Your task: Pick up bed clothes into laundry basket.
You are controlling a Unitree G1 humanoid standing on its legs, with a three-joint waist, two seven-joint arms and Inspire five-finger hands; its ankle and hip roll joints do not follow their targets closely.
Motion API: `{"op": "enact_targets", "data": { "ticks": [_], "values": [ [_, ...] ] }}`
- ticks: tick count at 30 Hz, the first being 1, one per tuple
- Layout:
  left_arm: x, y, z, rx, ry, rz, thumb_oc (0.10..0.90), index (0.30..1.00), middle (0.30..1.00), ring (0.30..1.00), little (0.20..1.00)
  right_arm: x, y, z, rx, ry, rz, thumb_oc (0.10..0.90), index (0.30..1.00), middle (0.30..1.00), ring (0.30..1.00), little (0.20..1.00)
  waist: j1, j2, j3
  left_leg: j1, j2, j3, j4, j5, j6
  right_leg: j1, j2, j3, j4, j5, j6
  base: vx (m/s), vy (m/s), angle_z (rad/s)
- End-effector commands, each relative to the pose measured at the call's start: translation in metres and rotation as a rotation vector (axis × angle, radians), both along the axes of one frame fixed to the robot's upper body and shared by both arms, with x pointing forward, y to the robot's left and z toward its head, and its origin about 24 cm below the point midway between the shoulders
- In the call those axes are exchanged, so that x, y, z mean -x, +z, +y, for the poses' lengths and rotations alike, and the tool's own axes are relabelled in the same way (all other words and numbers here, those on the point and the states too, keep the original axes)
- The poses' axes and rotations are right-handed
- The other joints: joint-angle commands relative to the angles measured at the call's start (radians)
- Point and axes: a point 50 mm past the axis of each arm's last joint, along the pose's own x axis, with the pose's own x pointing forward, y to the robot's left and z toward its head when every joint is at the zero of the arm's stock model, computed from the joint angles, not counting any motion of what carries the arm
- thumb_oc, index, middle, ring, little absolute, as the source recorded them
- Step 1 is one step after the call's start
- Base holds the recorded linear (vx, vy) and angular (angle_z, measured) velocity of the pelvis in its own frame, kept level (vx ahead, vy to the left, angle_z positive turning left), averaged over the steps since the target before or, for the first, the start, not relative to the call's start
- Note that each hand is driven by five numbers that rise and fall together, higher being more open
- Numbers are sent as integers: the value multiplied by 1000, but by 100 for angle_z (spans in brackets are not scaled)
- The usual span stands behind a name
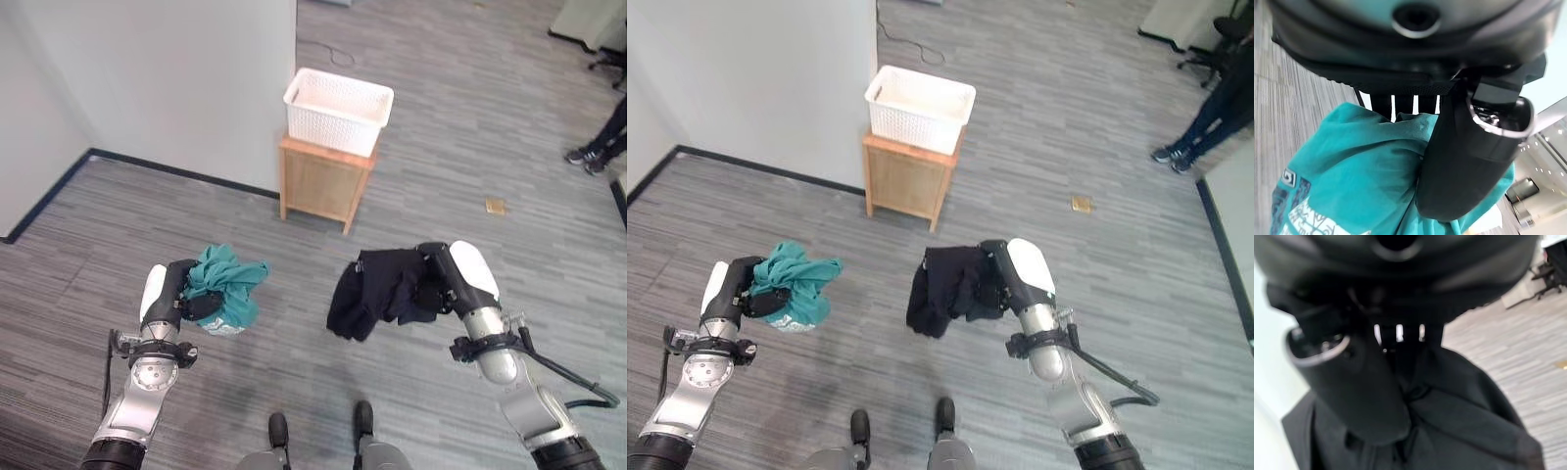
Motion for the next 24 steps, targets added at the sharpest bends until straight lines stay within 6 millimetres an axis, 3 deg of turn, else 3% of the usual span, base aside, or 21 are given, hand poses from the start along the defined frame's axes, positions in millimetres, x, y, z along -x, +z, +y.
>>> {"op": "enact_targets", "data": {
  "ticks": [1, 10, 11, 16, 21, 23, 24],
  "values": [
    [-13, 45, -15, -15, -92, -253, 400, 300, 300, 300, 300, -14, 57, -12, -14, -41, -286, 400, 300, 300, 300, 300, -10, 10, -111, 14, 97, 98, 41, -168, -64, 6, 3, -17, 14, -180, -6, 158, -76, -8],
    [-8, 38, -22, 52, -98, -248, 400, 300, 300, 300, 300, -13, 47, -15, -26, -41, -236, 400, 300, 300, 300, 300, -15, 39, -145, 56, 128, 88, 18, -157, -88, 61, 29, -25, 7, -224, -27, 74, -84, -3],
    [-47, 25, -31, 121, -113, -125, 400, 300, 300, 300, 300, -20, -27, -46, -86, -252, 104, 400, 300, 300, 300, 300, -40, 10, -158, 29, 106, 91, 73, -203, -61, 62, 12, -94, 161, -276, -11, 0, -43, -3],
    [-51, 52, -41, 116, -154, -248, 400, 300, 300, 300, 300, -32, -8, -36, -57, -196, 40, 400, 300, 300, 300, 300, -28, 23, -170, 47, 113, 91, 45, -176, -65, 65, 30, -76, 179, -285, -20, -24, -77, 10],
    [-53, 49, -44, 86, -150, -242, 400, 300, 300, 300, 300, -35, 3, -30, -33, -159, -4, 400, 300, 300, 300, 300, -27, 30, -184, 48, 129, 77, 48, -162, -85, 89, 56, -81, 133, -303, -47, 3, -167, 1],
    [-50, 52, -45, 103, -155, -265, 400, 300, 300, 300, 300, -40, 18, -29, 7, -141, -67, 400, 300, 300, 300, 300, -12, 19, -170, -10, 145, 70, 203, -169, -110, 118, 64, -82, 87, -308, -70, -36, -244, 2],
    [-50, 52, -45, 103, -155, -266, 400, 300, 300, 300, 300, -40, 19, -29, 7, -141, -68, 400, 300, 300, 300, 300, -14, 21, -168, -20, 149, 67, 222, -178, -111, 120, 66, -84, 84, -307, -71, -54, -266, 2]
  ]
}}
